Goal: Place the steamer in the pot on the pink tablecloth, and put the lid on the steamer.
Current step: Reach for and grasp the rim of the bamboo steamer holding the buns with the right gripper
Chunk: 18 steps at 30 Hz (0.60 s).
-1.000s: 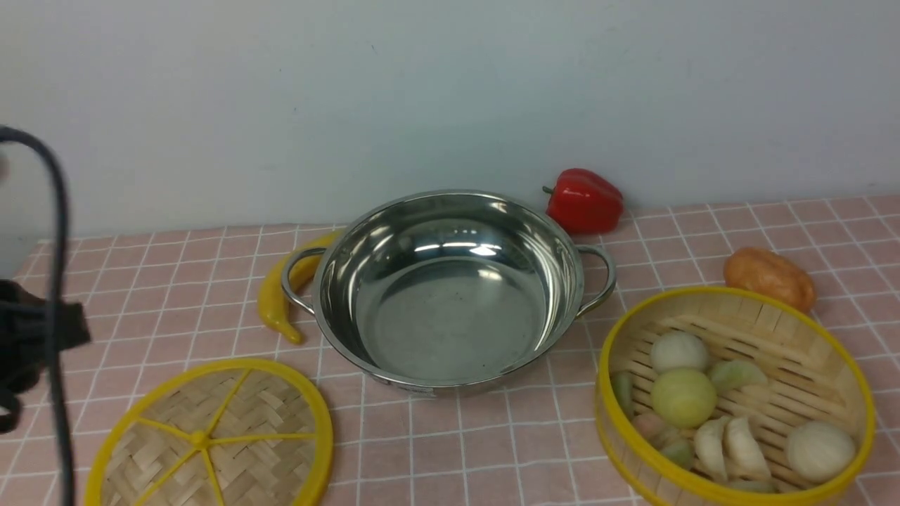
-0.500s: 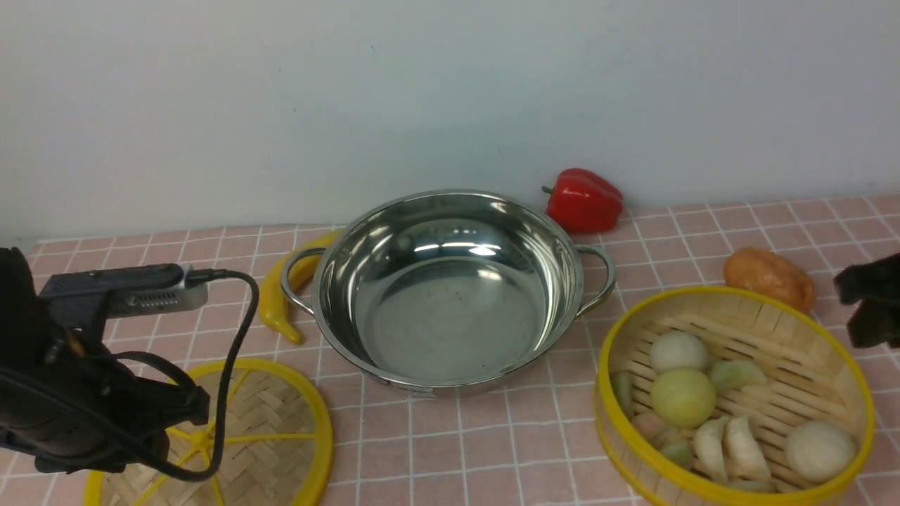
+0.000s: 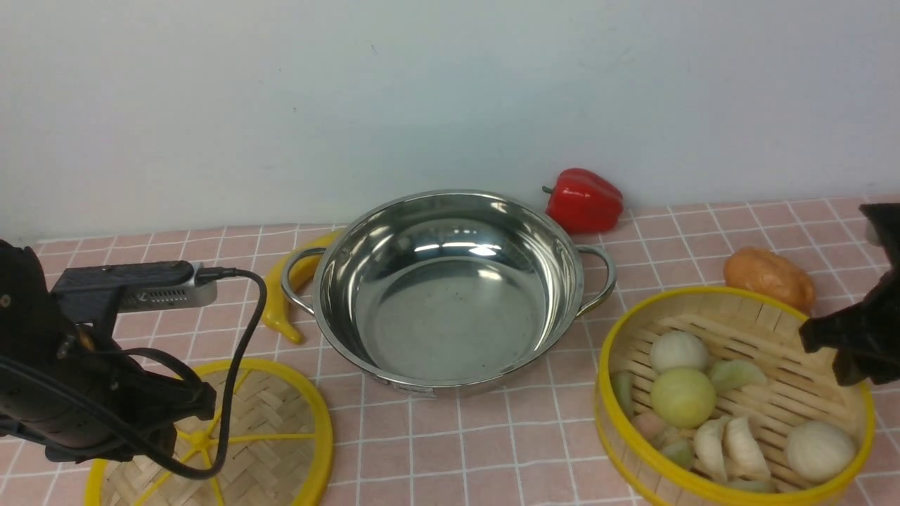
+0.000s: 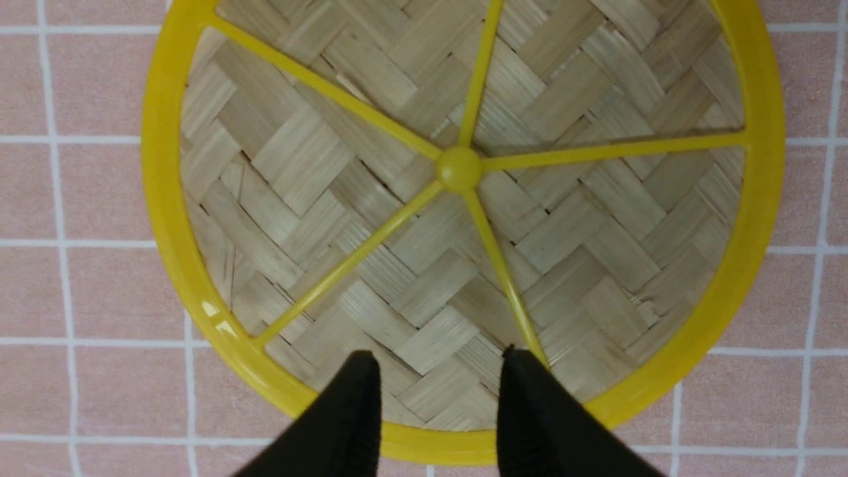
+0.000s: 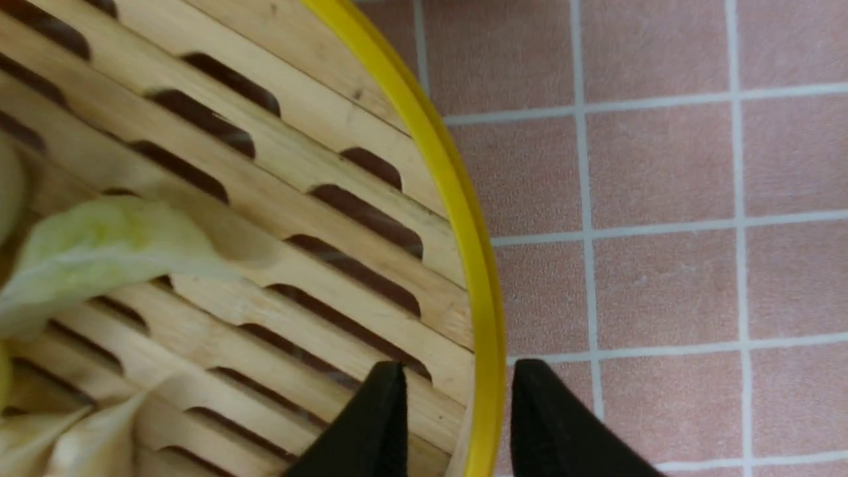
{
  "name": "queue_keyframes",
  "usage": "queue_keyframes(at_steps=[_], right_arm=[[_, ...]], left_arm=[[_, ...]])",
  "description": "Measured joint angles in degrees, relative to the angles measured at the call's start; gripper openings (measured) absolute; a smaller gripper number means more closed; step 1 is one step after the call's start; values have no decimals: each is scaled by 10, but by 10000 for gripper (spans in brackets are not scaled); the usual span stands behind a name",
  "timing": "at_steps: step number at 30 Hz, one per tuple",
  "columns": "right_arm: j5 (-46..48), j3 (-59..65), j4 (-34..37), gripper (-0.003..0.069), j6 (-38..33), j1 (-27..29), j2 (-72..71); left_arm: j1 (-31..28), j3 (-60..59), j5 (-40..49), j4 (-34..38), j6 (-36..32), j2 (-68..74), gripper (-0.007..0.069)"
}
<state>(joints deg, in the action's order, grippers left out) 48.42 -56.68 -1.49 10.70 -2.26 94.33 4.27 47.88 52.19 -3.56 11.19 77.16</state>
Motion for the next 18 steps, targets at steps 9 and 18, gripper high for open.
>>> queue_keyframes(at_steps=[9,18], right_arm=[[-32,0,-11,119,10,0,72],[18,0,-12,52,13,0,53]], left_arm=[[0,0,0,0,-2,0,243],[0,0,-1,0,-2,0,243]])
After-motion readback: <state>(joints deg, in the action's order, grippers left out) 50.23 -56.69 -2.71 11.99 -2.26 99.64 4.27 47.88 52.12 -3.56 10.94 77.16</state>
